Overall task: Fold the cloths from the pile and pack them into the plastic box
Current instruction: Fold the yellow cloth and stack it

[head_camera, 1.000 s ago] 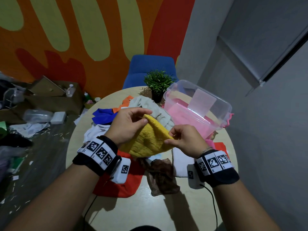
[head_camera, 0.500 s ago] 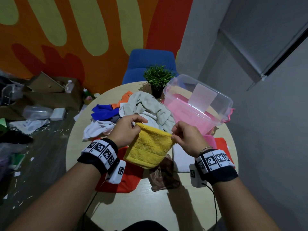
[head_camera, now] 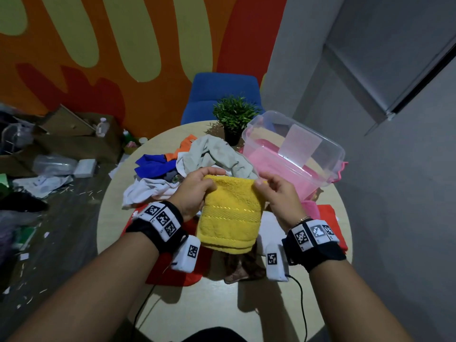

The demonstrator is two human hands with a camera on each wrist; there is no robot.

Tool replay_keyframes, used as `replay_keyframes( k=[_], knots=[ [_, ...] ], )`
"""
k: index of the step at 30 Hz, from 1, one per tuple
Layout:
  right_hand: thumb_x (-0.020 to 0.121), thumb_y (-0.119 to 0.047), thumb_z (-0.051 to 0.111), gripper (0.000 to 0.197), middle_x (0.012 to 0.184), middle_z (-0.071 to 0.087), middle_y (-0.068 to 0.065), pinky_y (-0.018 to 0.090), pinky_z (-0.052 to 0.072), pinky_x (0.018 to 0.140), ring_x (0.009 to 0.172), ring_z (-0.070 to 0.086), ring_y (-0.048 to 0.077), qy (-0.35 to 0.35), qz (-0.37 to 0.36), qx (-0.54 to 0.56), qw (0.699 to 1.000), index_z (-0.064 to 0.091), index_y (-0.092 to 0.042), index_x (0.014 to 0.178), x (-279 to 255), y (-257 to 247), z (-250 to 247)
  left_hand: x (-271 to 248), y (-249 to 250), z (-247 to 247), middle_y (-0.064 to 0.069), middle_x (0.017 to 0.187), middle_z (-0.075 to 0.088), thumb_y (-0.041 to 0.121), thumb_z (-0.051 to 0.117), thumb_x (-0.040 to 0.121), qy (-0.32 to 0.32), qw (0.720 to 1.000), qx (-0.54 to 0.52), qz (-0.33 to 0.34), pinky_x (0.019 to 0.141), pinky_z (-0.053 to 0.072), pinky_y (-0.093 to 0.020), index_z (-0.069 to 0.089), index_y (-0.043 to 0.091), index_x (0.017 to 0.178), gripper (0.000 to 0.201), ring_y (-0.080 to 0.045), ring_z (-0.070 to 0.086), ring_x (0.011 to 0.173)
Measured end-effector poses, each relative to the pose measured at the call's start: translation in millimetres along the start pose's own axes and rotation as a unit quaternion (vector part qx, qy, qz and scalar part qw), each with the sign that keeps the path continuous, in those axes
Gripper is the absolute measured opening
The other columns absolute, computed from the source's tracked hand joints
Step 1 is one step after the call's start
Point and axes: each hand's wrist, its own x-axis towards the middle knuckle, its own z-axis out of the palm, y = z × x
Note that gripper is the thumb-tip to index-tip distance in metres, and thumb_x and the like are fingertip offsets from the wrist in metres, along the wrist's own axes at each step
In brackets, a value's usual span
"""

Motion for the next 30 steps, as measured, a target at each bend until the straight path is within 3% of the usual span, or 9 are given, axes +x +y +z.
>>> replay_keyframes(
  k=[3, 6, 11, 14, 18, 21, 24, 26, 30],
  knots=[
    [0.086, -0.030, 0.076, 0.023, 0.092, 0.075, 0.011, 0.053, 0.060, 0.075, 0.084, 0.073, 0.029, -0.056, 0.052, -0.118, 0.990, 0.070, -0.011, 0.098, 3, 36, 6, 12, -35, -9, -0.011, 0.096, 0.068, 0.004, 0.062, 0.094, 0.023, 0.997, 0.060, -0.044, 0.071, 0.057, -0.038, 0.067, 0.019, 0.115, 0.026, -0.022, 0.066, 0.077],
    [0.089, -0.031, 0.072, 0.023, 0.091, 0.069, 0.008, 0.038, 0.055, 0.074, 0.085, 0.066, 0.027, -0.071, 0.087, -0.251, 0.961, 0.065, -0.012, 0.100, 5, 76, 17, 18, -83, -20, -0.008, 0.108, 0.071, 0.015, 0.075, 0.088, 0.047, 0.975, 0.198, -0.092, 0.092, 0.057, -0.048, 0.072, 0.023, 0.103, 0.018, -0.026, 0.068, 0.100],
    [0.059, -0.040, 0.089, 0.068, 0.106, 0.071, 0.000, 0.037, 0.056, 0.086, 0.096, 0.067, 0.019, -0.091, 0.152, -0.240, 0.954, 0.062, -0.021, 0.118, 0, 120, 27, 18, -116, -21, -0.004, 0.099, 0.074, 0.007, 0.074, 0.087, 0.096, 0.964, 0.239, -0.070, 0.089, 0.057, -0.046, 0.073, 0.028, 0.087, 0.020, -0.024, 0.068, 0.097],
    [0.078, -0.027, 0.083, 0.039, 0.100, 0.071, 0.000, 0.030, 0.055, 0.078, 0.090, 0.067, 0.017, -0.125, 0.171, -0.231, 0.950, 0.068, -0.014, 0.110, -10, 122, 27, 21, -113, -22, -0.006, 0.096, 0.071, 0.009, 0.073, 0.088, 0.120, 0.978, 0.160, -0.064, 0.088, 0.058, -0.051, 0.071, 0.024, 0.097, 0.018, -0.028, 0.068, 0.096],
    [0.092, -0.016, 0.067, 0.021, 0.103, 0.069, -0.002, 0.043, 0.053, 0.097, 0.099, 0.066, 0.019, -0.089, 0.141, -0.174, 0.970, 0.066, -0.017, 0.113, -14, 125, 24, 16, -118, -21, -0.013, 0.106, 0.071, 0.011, 0.082, 0.080, 0.022, 0.980, 0.097, -0.171, 0.086, 0.058, -0.048, 0.053, 0.019, 0.121, 0.050, -0.030, 0.069, 0.099],
    [0.093, -0.012, 0.065, 0.025, 0.108, 0.069, -0.004, 0.045, 0.051, 0.099, 0.103, 0.065, 0.018, -0.109, 0.147, -0.146, 0.972, 0.061, -0.024, 0.115, -13, 128, 24, 11, -134, -22, -0.009, 0.109, 0.074, 0.008, 0.083, 0.078, -0.062, 0.960, 0.192, -0.193, 0.097, 0.054, -0.050, 0.067, 0.014, 0.107, 0.034, -0.028, 0.069, 0.103],
    [0.091, -0.009, 0.067, 0.041, 0.115, 0.069, -0.001, 0.042, 0.054, 0.095, 0.107, 0.067, 0.020, -0.122, 0.155, -0.077, 0.977, 0.055, -0.028, 0.125, -13, 130, 25, 7, -138, -17, -0.012, 0.110, 0.073, 0.003, 0.074, 0.087, -0.025, 0.973, 0.136, -0.186, 0.098, 0.053, -0.052, 0.067, 0.012, 0.105, 0.022, -0.030, 0.069, 0.104],
    [0.092, 0.000, 0.063, 0.042, 0.112, 0.069, -0.001, 0.027, 0.056, 0.084, 0.101, 0.068, 0.015, -0.115, 0.147, -0.046, 0.981, 0.054, -0.021, 0.128, -12, 129, 22, 5, -138, -14, -0.014, 0.111, 0.072, 0.000, 0.069, 0.090, -0.001, 0.981, 0.090, -0.170, 0.096, 0.054, -0.051, 0.062, 0.013, 0.108, 0.023, -0.030, 0.069, 0.102],
    [0.087, 0.020, 0.054, 0.026, 0.083, 0.074, 0.002, 0.019, 0.054, 0.059, 0.073, 0.071, 0.015, -0.083, 0.148, 0.022, 0.985, 0.066, 0.001, 0.100, -14, 112, 16, 2, -131, -13, -0.015, 0.106, 0.073, -0.018, 0.057, 0.088, 0.000, 0.991, 0.039, -0.126, 0.085, 0.058, -0.043, 0.066, 0.009, 0.111, 0.036, -0.028, 0.071, 0.095]
  ],
)
